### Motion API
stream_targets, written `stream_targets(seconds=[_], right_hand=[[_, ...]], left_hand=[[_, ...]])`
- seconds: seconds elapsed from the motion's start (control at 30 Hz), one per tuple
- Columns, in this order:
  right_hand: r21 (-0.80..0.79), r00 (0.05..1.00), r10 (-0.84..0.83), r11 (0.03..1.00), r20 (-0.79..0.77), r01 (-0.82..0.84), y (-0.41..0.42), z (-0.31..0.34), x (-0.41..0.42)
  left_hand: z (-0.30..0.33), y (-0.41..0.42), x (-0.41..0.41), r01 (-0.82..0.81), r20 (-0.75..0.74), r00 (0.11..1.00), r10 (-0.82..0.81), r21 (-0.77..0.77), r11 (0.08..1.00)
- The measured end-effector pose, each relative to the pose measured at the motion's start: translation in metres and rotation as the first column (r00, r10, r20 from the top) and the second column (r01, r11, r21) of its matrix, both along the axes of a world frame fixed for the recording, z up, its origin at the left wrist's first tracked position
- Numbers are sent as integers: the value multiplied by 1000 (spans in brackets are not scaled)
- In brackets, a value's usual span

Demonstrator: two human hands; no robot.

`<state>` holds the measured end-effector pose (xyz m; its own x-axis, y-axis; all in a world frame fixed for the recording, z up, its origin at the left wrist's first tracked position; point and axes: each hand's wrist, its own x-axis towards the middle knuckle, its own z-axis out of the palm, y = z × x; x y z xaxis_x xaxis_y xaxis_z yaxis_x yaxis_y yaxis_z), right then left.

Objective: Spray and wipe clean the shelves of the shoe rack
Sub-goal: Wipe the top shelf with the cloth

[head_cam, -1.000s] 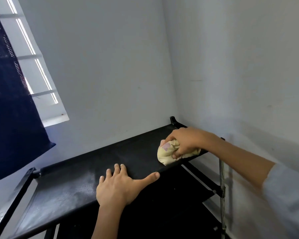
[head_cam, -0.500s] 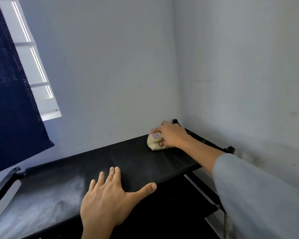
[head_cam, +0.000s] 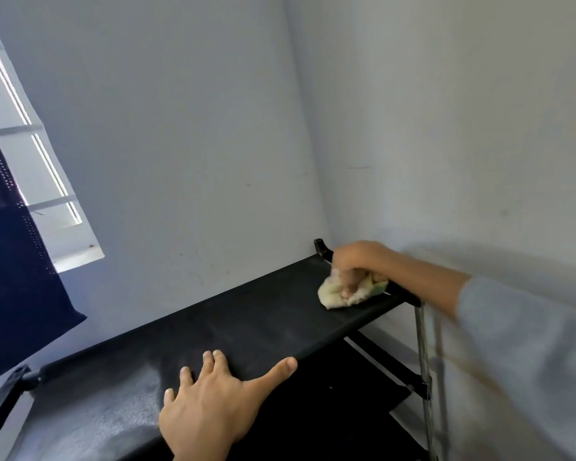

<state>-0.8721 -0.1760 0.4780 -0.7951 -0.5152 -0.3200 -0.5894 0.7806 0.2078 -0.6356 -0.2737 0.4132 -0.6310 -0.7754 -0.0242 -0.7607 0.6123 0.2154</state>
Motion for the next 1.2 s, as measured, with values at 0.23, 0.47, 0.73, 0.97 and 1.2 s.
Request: stream_targets(seconds=[0.23,0.47,0.73,0.97,1.2], right_hand=[[70,987,-34,997,160,23,42,39,19],[-133,999,-24,991,-32,19,-13,9,28],[-766,973,-215,639,-85,74,-67,-32,7],[-533,966,-254,813,38,235,-60,-14,-12],[128,975,-221,968,30,216,-7,26,16]], left_hand=[[2,3,3,7,-10,1000,-7,5,1000],[4,2,4,-16,25,1000,15,53,998],[6,-4,-3,-44,101,995,25,191,981],[-1,-6,-4,-21,75,997,10,134,991],[2,-1,0,-3,60,998,-1,59,998]])
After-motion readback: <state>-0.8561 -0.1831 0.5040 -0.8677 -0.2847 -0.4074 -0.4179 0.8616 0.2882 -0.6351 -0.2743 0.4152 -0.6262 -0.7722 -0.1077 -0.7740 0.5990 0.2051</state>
